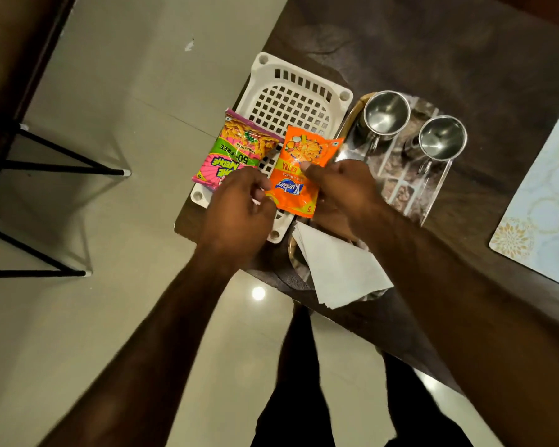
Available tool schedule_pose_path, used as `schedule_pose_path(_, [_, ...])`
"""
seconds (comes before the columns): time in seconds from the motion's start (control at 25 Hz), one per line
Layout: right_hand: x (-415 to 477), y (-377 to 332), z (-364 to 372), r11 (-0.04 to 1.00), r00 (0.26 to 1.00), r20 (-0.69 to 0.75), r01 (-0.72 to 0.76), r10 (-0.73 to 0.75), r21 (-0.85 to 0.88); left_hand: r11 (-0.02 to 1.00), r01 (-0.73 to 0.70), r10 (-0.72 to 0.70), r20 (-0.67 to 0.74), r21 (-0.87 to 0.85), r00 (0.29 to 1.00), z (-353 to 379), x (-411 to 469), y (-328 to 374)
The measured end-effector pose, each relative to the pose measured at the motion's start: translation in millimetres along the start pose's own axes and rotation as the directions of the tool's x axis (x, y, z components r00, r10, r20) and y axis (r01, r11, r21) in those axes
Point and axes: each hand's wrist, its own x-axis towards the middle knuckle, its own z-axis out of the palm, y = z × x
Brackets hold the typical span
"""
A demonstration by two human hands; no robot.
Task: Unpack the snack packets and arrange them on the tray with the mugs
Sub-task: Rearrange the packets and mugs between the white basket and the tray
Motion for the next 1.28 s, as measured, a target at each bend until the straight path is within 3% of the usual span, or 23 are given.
schedule_pose_path(0.08, [6.4, 2.6, 8.9, 0.994, 0.999, -0.047, -0.001, -0.004, -0.108, 0.999, -0.005, 0.006, 0.024, -0.054, 1.000, 13.4, 5.8, 8.4])
schedule_pose_path(0.2, [-0.2, 6.6, -4.9, 0.994, 0.994, -0.083, 0.069, -0.076, -0.090, 0.989, 0.020, -0.026, -0.035, -0.148, 0.999, 20.9, 5.8, 10.0])
schedule_pose_path(0.32, [-22.1, 5.2, -42.7, 0.973, 0.973, 0.089, 0.219, -0.213, -0.071, 0.985, -0.133, 0.120, -0.115, -0.107, 0.986, 18.6, 3.8, 15.6])
schedule_pose_path(0.44, [-41.4, -1.8, -79.5, 0.927, 0.913, 0.297, 0.338, -0.281, -0.160, 0.961, -0.274, 0.269, -0.096, -0.044, 0.958, 17.3, 12.3, 32.8])
schedule_pose_path(0.48, [-45.0, -4.1, -89.6, 0.912, 0.887, 0.365, 0.367, -0.284, -0.182, 0.962, -0.266, 0.264, -0.037, -0.056, 0.964, 18.9, 17.3, 39.9])
schedule_pose_path(0.56, [-49.5, -7.5, -107.2, 0.919, 0.850, 0.462, 0.361, -0.254, -0.160, 0.982, -0.108, 0.147, 0.256, -0.157, 0.956, 22.5, 26.4, 56.5])
schedule_pose_path(0.64, [-50.0, -7.6, -121.9, 0.936, 0.835, 0.505, 0.325, -0.218, -0.133, 0.939, 0.178, 0.023, 0.570, -0.294, 0.822, 29.7, 29.7, 66.9])
schedule_pose_path(0.68, [-48.1, -6.3, -125.1, 0.941, 0.837, 0.509, 0.308, -0.199, -0.139, 0.908, 0.256, 0.005, 0.620, -0.331, 0.784, 32.4, 29.9, 63.9])
schedule_pose_path(0.88, [-40.9, 13.5, -155.3, 0.970, 0.922, 0.376, 0.171, -0.095, -0.173, 0.810, 0.350, -0.134, 0.431, -0.471, 0.892, 57.9, 17.5, 52.8])
schedule_pose_path(1.04, [-37.8, 34.4, -159.9, 0.994, 0.994, 0.055, 0.086, -0.090, 0.065, 0.587, 0.451, -0.201, 0.419, -0.672, 0.885, 83.0, 4.0, 51.3])
schedule_pose_path(1.2, [-30.0, 37.6, -159.3, 0.966, 1.000, -0.028, 0.002, 0.005, 0.257, 0.424, 0.554, -0.231, 0.505, -0.716, 0.831, 96.0, -0.8, 59.9])
schedule_pose_path(1.28, [-28.3, 37.3, -165.9, 0.942, 0.998, 0.038, -0.054, 0.044, 0.331, 0.317, 0.576, -0.247, 0.520, -0.754, 0.817, 103.0, -1.5, 66.1])
